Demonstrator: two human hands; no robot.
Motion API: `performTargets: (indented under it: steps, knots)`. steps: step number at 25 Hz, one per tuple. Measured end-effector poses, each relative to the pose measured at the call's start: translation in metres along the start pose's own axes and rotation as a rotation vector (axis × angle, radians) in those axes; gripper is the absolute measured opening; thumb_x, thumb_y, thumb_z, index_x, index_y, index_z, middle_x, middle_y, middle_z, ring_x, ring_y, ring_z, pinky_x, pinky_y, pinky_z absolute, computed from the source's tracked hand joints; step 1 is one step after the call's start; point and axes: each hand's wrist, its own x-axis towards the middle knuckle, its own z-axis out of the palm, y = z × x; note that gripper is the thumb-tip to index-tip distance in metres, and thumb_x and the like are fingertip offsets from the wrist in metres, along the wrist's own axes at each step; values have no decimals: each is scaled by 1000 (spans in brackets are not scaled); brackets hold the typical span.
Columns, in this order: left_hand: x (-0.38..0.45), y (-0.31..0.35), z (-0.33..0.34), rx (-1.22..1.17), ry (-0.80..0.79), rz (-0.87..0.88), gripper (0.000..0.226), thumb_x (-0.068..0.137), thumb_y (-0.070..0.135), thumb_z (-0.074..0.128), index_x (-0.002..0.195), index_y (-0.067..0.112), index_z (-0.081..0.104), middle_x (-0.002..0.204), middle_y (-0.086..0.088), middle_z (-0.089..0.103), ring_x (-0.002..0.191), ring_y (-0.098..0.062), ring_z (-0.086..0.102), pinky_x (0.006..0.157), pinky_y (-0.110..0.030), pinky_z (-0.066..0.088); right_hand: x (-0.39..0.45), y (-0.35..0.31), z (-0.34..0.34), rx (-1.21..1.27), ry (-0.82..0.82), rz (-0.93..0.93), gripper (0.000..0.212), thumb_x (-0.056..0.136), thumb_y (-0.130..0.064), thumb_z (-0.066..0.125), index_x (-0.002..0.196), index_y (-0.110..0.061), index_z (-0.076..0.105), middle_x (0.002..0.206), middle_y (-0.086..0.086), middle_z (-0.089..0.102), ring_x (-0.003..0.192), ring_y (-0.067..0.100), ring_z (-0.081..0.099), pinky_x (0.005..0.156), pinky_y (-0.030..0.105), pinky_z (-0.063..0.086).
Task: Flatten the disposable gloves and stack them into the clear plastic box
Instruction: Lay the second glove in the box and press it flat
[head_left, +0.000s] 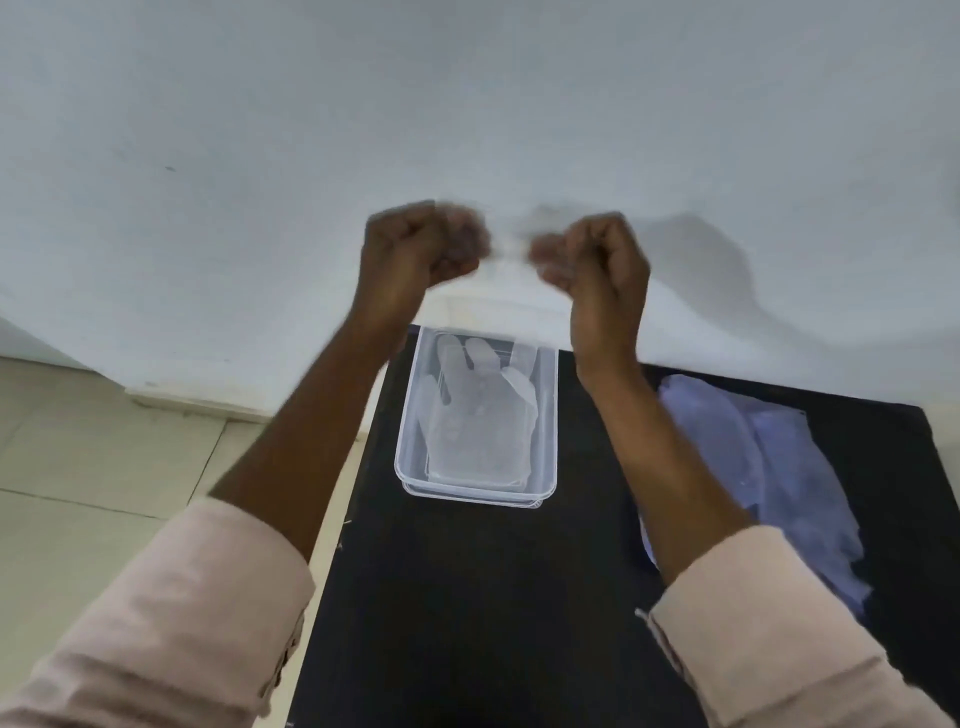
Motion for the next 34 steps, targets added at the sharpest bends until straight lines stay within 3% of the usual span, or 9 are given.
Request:
performTargets:
  steps: [5,7,9,10,14,17,24,28,34]
  knots:
    - [-40,-93,-20,115,54,-297,21,94,5,53,82,2,71,81,-13,73,81,-24,68,80,-36,56,-69,87,-5,-237,-11,189,19,95,-16,53,77,-14,53,78,17,65,73,37,60,69,47,49]
    - [-42,-112,-24,221,8,-346,20,91,7,57,80,4,73,85,-13,74,84,-22,69,82,-36,56,-82,105,-7,-428,-43,177,17,96,-16,52,81,-12,54,76,16,66,63,27,60,59,38,48]
    - [-42,-126,-25,471,-87,-331,21,90,13,58,77,12,74,82,-5,75,81,-17,70,80,-31,54,-90,113,-6,-616,-111,155,15,97,-16,52,81,-13,53,70,4,63,54,8,52,51,21,39]
    - [-42,-131,-24,618,-143,-297,23,92,16,56,77,13,74,80,-2,75,78,-15,68,76,-30,53,-92,116,-4,-704,-152,154,15,96,-15,53,81,-13,52,68,0,60,54,6,50,52,17,36]
    - [-44,-142,-22,881,-311,-216,26,96,16,50,86,9,74,84,-5,73,72,-13,65,69,-23,46,-95,121,3,-982,-279,216,14,95,-13,50,82,-15,46,74,1,55,62,14,49,53,18,30]
    - [-47,-149,-22,942,-446,-250,26,98,16,49,96,6,73,96,-9,74,79,-17,63,73,-21,41,-98,122,7,-1117,-323,264,7,95,-13,48,91,-9,51,81,6,58,68,18,52,57,28,43]
    - [-46,-154,-22,947,-543,-410,29,100,13,43,105,5,71,110,-12,70,93,-23,63,84,-29,47,-108,118,17,-1241,-324,347,15,92,-14,53,105,-5,55,95,12,64,81,25,61,69,32,47]
    - [-50,-153,-22,1017,-669,-407,30,101,15,42,110,6,69,112,-13,71,94,-24,64,81,-22,40,-113,116,16,-1259,-358,406,15,92,-15,52,105,-7,54,97,12,64,84,24,60,69,31,44]
    - [-54,-146,-20,1189,-816,-366,29,101,17,45,123,12,63,121,-10,68,102,-25,65,97,-36,49,-118,112,16,-1320,-451,380,17,92,-18,53,106,-9,55,97,10,67,85,24,63,78,34,50]
